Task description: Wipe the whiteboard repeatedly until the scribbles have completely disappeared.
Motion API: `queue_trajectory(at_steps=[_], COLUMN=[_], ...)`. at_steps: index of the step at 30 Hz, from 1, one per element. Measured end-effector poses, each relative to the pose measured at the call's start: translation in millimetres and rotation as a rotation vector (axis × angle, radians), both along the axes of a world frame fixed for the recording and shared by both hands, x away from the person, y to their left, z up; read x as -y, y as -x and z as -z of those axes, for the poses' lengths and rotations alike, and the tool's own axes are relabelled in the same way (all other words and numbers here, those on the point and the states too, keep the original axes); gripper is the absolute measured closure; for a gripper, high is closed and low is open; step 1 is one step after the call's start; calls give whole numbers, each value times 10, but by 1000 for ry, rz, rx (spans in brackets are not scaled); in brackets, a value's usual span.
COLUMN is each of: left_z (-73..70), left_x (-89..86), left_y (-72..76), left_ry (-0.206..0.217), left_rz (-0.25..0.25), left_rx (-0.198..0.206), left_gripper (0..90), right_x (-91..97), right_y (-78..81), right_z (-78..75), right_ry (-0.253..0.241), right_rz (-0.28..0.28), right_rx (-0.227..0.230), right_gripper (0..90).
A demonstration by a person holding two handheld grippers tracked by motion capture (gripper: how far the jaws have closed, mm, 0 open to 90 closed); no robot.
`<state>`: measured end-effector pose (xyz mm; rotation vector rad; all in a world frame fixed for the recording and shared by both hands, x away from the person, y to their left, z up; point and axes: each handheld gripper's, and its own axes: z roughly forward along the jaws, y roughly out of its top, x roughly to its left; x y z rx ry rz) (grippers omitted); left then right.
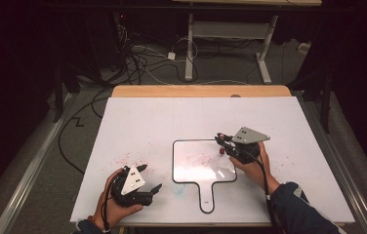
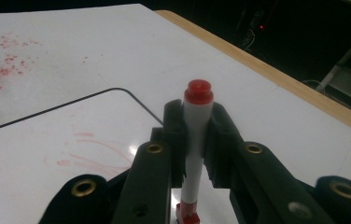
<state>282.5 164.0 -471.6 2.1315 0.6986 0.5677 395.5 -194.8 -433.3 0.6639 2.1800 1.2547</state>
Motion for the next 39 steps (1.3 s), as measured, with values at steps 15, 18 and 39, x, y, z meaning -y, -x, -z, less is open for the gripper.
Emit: queue_trajectory(at_steps=[15, 18, 39], left_z=[-1, 2, -3], left_x=[11, 4, 1], left_y=[6, 1, 11], left_ry=[-6, -5, -9], left_rz=[9, 8, 14], left_rx=[-1, -3, -3], left_gripper=[208, 208, 209], right_x=[-23, 11, 81], right_y=[69, 36, 75], right_z=[-24, -22, -20], right_ry=[39, 27, 16], right_rz=[-15, -1, -11], right_rx=[1, -8, -21], right_gripper=[812, 812, 813])
